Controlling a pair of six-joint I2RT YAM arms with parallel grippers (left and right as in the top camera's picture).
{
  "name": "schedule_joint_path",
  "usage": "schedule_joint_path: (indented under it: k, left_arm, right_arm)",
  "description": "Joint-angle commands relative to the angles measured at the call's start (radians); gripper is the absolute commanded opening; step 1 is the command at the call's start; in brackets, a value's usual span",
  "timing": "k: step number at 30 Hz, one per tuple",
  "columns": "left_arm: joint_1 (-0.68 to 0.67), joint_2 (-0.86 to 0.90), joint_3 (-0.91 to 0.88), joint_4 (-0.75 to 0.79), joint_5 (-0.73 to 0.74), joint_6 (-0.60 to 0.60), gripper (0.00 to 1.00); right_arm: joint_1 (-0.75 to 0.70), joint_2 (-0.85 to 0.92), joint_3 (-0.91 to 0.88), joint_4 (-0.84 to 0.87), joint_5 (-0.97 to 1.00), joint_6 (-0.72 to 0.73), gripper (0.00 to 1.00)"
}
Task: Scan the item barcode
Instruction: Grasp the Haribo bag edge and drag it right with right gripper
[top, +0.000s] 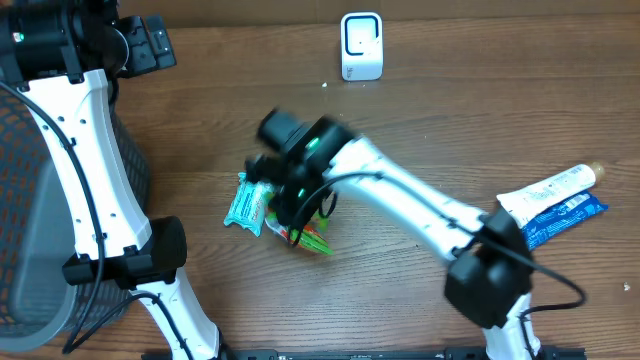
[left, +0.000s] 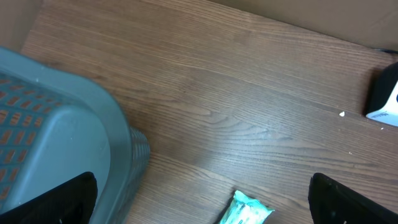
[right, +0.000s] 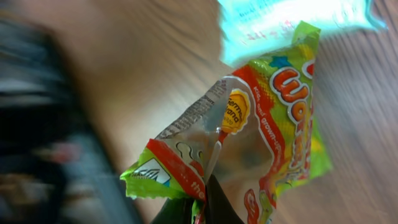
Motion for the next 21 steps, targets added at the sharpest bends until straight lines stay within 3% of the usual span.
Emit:
schedule_joint_path:
  k: [1, 3, 5, 9, 14, 16, 21]
  left_arm:
    - [0.005, 0.009, -0.004, 0.001, 0.008, 0.019, 1.00]
    - [0.005, 0.009, -0.004, 0.001, 0.008, 0.019, 0.99]
    - [0.005, 0.009, -0.004, 0.001, 0.008, 0.019, 1.00]
    - [0.005, 0.009, -0.004, 0.001, 0.008, 0.019, 1.00]
    - [0.005, 0.009, -0.004, 0.001, 0.008, 0.019, 1.00]
    - [0.005, 0.009, -0.004, 0.001, 0.008, 0.019, 0.99]
    - [0.005, 0.009, -0.004, 0.001, 0.008, 0.019, 1.00]
  right_arm:
    - [-0.116, -0.060, 0.018, 0.001, -0.499, 0.003, 0.04]
    - [-0.192, -0.056, -0.030, 0.008, -0.669, 0.004, 0.04]
    - [-0.249, -0.056, -0.089, 0.039, -0.717, 0.046, 0.04]
    - [-0.319, -0.056, -0.226, 0.181, -0.719, 0.196, 0.04]
    - [-0.395, -0.056, -0.443, 0.474, -0.715, 0.418, 0.04]
    - [-0.433, -0.056, -0.504, 0.536, -0.612, 0.454, 0.04]
    - [-0.534, -0.056, -0.520, 0.507, -0.269, 0.452, 0.04]
